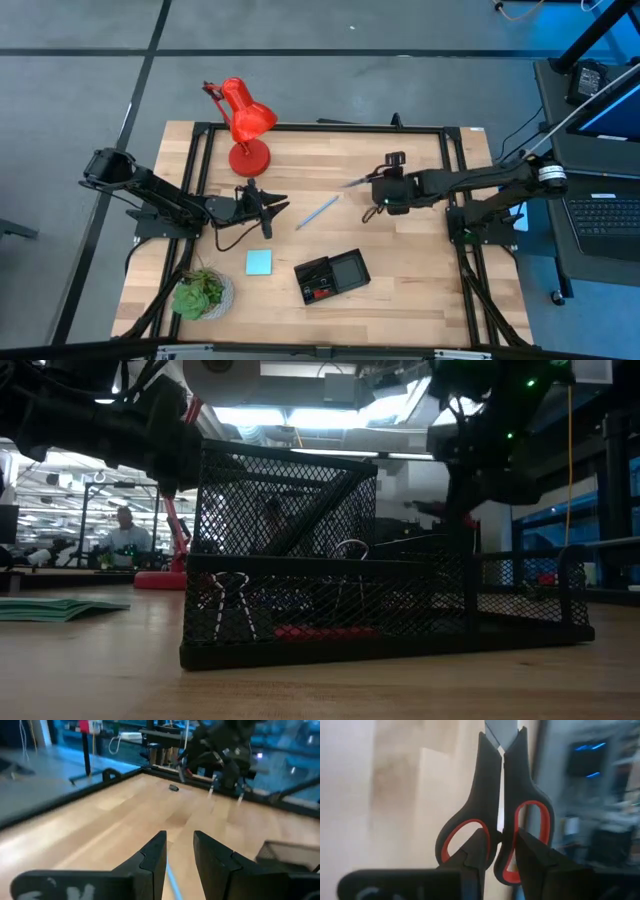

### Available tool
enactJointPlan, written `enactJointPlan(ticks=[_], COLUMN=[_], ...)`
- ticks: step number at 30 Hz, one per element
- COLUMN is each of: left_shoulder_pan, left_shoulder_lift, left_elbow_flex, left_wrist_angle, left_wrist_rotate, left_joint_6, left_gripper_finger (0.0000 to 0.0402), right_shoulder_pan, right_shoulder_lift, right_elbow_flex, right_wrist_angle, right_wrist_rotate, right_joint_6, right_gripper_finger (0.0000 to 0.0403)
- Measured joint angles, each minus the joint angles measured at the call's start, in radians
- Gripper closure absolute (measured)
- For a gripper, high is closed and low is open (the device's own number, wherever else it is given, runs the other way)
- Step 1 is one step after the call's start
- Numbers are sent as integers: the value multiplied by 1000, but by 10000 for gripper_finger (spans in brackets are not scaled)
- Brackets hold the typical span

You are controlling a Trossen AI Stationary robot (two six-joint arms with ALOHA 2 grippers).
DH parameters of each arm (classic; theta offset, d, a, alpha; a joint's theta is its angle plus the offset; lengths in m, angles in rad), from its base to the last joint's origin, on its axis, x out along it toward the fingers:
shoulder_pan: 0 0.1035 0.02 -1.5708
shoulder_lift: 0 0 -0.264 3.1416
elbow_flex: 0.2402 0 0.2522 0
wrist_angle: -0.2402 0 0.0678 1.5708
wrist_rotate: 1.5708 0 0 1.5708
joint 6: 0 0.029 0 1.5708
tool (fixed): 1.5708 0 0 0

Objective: Pick and place office supplies into organizer
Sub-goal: Put the black scissors into the black desk organizer

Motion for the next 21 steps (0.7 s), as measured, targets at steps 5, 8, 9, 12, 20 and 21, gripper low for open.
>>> enactJointPlan(ticks=[5, 8, 9, 12, 20, 21], left_shoulder_pan=[0, 11, 17, 32, 37, 37], left_shoulder_lift=[0, 0, 0, 0, 0, 0], left_elbow_flex=[0, 0, 0, 8, 121, 141], left_wrist_angle=[6, 7, 8, 8, 9, 10], left_wrist_rotate=[2, 43, 71, 168, 379, 392], left_joint_6=[-145, -256, -287, -335, -179, -179], left_gripper_finger=[309, 308, 307, 304, 289, 286], right_shoulder_pan=[91, 135, 148, 177, 230, 237], right_shoulder_lift=[3, 4, 4, 4, 4, 4], right_elbow_flex=[0, 0, 0, 0, 0, 0], right_wrist_angle=[63, 132, 161, 248, 449, 473], right_wrist_rotate=[196, 292, 315, 351, 353, 353], right_joint_6=[-137, -232, -263, -367, -532, -549], right_gripper_finger=[324, 324, 324, 324, 324, 324])
